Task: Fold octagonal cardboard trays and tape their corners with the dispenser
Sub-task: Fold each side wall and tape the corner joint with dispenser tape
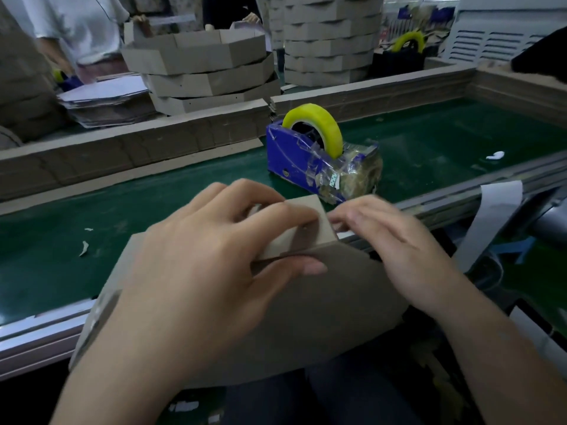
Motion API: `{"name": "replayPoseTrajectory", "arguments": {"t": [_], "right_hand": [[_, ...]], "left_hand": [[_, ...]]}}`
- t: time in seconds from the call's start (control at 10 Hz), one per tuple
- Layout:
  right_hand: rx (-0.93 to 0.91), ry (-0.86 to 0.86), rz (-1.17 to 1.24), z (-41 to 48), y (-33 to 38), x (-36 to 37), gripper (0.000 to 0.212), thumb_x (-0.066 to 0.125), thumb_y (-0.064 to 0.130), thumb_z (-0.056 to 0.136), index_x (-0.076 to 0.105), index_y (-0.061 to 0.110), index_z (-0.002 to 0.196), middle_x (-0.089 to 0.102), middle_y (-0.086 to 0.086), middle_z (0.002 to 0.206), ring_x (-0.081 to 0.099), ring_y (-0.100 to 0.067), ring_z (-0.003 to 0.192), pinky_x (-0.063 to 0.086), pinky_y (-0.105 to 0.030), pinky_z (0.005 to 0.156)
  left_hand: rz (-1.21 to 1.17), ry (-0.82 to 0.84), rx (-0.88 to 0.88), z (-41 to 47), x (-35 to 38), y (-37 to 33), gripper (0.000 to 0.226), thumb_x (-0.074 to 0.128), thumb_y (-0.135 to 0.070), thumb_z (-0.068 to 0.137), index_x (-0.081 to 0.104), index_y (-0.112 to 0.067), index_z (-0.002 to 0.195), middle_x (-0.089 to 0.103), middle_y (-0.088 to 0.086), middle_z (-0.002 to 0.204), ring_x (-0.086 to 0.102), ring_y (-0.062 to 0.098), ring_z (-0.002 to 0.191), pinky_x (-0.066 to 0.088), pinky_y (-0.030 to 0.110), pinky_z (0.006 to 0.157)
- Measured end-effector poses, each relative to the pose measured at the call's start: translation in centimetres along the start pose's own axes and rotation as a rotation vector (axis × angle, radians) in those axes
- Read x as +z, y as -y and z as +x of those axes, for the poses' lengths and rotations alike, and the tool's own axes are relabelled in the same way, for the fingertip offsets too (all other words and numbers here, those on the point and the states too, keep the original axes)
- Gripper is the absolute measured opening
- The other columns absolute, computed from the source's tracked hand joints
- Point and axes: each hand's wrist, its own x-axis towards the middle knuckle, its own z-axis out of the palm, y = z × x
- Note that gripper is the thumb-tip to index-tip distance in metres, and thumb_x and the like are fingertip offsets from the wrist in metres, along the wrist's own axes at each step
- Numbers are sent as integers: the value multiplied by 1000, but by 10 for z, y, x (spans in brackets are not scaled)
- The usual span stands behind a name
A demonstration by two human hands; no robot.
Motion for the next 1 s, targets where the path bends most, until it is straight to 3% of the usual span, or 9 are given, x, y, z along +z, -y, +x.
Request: {"name": "replayPoseTrajectory", "arguments": {"t": [0.1,0.2,0.4,0.5,0.6,0.7,0.8,1.0], "right_hand": [[102,238,-106,10,2,-13,43,52,67,82,72,29,87,68,13,90,62,1,88,44,-20,78],[65,247,-203,18,9,-21,42,52,71,73,70,34,84,69,15,83,63,0,80,43,-22,69],[24,190,-258,28,19,-42,40,60,69,68,68,32,78,67,3,78,62,-12,72,44,-29,64],[-18,160,-144,26,21,-51,36,65,63,69,69,28,78,67,0,78,61,-16,72,44,-19,62],[-28,117,-49,23,22,-48,23,70,50,72,71,29,82,69,6,81,63,-6,73,44,-10,61],[-34,81,-52,21,21,-39,28,69,54,69,71,33,87,69,12,90,64,-4,85,44,-11,67],[-56,73,-85,19,20,-26,37,61,61,69,69,34,94,66,16,96,62,-3,93,43,-9,71],[-81,93,-73,16,21,-8,37,63,59,71,67,31,96,62,13,97,60,-5,95,43,-10,73]], "left_hand": [[-93,-26,-35,-8,-1,6,36,58,-53,85,73,-29,107,64,-7,108,64,24,95,53,46,68],[-129,-54,-51,-16,-2,13,32,61,-53,86,69,-35,111,63,-11,113,63,21,100,53,46,71],[-183,-67,-134,-33,-4,39,47,71,-42,80,60,-38,125,55,-21,130,55,8,120,51,42,90],[-216,-111,-168,-38,1,38,41,70,-38,83,64,-30,123,59,-17,127,56,8,118,45,23,93],[-376,-151,-196,-40,3,33,38,65,-39,86,64,-25,121,59,-19,123,54,-1,117,40,9,93],[-398,-238,-221,-46,7,29,36,60,-37,84,65,-20,115,62,-4,117,56,4,113,40,11,91],[-445,-241,-248,-54,6,31,37,58,-35,84,62,-20,118,60,1,118,56,7,114,42,17,92],[-412,-127,-223,-58,-4,36,39,54,-35,88,61,-23,124,57,1,125,54,13,119,40,15,96]]}}
